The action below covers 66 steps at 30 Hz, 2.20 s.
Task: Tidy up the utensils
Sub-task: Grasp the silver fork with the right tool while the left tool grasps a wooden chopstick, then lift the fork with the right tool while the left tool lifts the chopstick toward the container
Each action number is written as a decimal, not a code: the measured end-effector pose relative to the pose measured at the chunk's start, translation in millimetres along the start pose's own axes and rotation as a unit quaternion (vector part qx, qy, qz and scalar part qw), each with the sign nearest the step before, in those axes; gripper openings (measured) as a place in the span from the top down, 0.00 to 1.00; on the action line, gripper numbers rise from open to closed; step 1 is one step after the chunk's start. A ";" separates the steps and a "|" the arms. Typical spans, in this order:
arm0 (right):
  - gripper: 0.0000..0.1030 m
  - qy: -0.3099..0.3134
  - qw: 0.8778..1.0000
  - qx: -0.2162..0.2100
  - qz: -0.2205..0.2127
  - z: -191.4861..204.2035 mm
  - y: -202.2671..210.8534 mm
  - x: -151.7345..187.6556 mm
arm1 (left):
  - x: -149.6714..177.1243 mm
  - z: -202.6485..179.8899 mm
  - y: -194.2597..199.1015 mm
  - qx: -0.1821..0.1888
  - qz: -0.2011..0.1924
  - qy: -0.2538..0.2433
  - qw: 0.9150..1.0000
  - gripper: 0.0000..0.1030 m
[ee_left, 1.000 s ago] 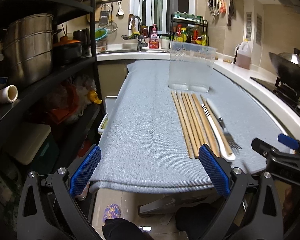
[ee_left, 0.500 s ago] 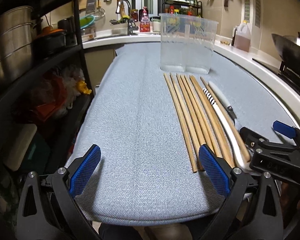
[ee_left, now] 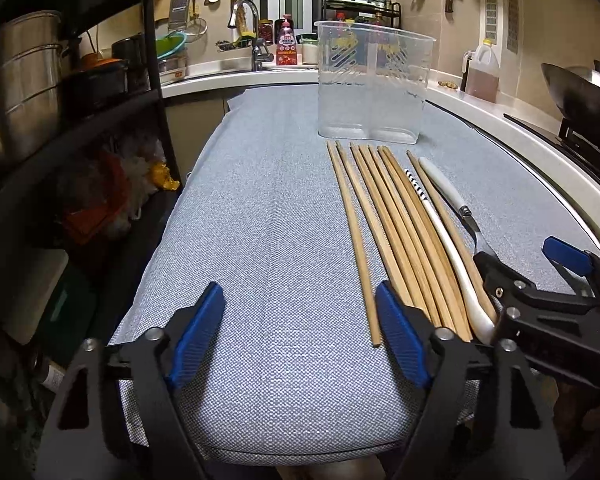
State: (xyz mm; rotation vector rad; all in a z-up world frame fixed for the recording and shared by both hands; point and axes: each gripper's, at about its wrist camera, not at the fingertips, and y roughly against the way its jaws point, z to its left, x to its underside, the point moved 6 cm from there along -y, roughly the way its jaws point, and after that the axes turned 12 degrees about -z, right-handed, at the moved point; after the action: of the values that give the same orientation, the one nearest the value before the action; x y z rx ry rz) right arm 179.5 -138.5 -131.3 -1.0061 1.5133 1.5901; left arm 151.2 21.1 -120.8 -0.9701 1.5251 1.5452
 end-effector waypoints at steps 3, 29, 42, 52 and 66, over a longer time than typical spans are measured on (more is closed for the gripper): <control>0.23 0.006 1.000 -0.013 -0.019 -4.1 14.1 5.2 | -0.7 -4.4 1.6 0.010 -0.008 -0.007 1.000 0.49; 0.78 -0.002 0.990 -0.043 -0.137 -22.6 55.7 -47.5 | -75.2 -15.3 42.1 0.063 -0.123 -0.006 0.990 0.95; 0.78 0.008 0.985 -0.058 -0.163 -24.0 63.2 -98.9 | -131.6 -16.6 53.5 0.076 -0.172 -0.045 0.981 0.95; 0.78 -0.018 0.987 -0.091 -0.135 -29.9 53.7 -136.2 | -166.6 -19.3 46.5 0.097 -0.163 -0.045 0.981 0.95; 0.79 -0.029 0.988 -0.106 -0.112 -35.2 39.4 -174.9 | -197.4 -22.1 31.6 0.106 -0.135 -0.054 0.984 0.95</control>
State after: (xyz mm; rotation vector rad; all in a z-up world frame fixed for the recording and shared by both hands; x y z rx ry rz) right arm 224.2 -172.8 42.6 -1.1919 1.1644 1.6262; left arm 209.1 -1.2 70.6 -0.9124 1.3851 1.1986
